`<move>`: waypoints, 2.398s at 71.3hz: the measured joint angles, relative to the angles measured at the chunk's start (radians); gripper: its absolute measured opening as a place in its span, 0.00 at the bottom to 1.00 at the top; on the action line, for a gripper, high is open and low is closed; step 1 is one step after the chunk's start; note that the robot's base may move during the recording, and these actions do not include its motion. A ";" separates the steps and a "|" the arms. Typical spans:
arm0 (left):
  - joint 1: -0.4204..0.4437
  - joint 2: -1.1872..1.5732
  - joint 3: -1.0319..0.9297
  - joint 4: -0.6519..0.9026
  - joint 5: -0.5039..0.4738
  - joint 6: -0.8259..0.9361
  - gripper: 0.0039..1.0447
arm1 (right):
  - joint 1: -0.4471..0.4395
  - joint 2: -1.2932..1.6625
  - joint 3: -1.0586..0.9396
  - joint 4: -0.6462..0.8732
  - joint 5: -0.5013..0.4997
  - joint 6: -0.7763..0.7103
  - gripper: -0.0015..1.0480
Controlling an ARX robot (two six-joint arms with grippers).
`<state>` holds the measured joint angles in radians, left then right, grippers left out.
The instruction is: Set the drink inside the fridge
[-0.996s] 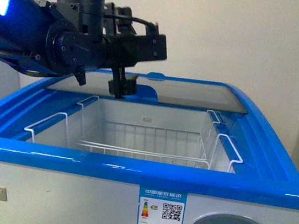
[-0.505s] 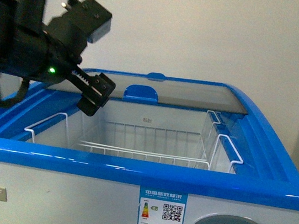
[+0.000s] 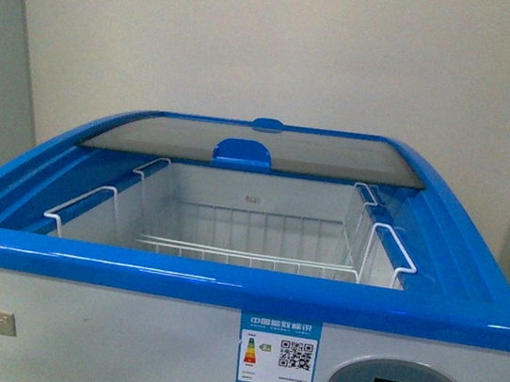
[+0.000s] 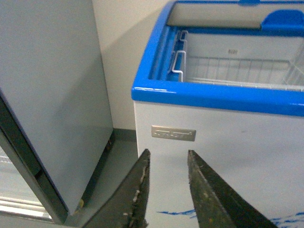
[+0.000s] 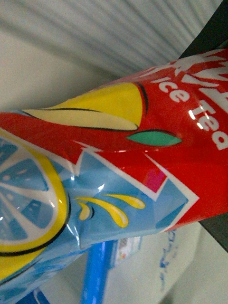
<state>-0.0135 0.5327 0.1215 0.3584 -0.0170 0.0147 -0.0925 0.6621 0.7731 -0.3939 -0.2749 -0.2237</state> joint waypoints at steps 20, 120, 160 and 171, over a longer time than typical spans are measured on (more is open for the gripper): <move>0.009 -0.137 -0.045 -0.040 0.017 -0.009 0.02 | 0.196 0.507 0.283 0.024 0.071 -0.509 0.43; 0.009 -0.526 -0.107 -0.357 0.018 -0.010 0.02 | 0.399 1.374 0.933 -0.008 0.332 -0.632 0.43; 0.009 -0.526 -0.107 -0.357 0.017 -0.010 0.02 | 0.417 1.555 1.168 -0.018 0.410 -0.546 0.43; 0.009 -0.527 -0.107 -0.357 0.017 -0.010 0.02 | 0.404 1.596 1.202 -0.034 0.432 -0.518 0.43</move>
<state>-0.0044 0.0059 0.0147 0.0013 0.0002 0.0048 0.3119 2.2585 1.9751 -0.4282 0.1574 -0.7418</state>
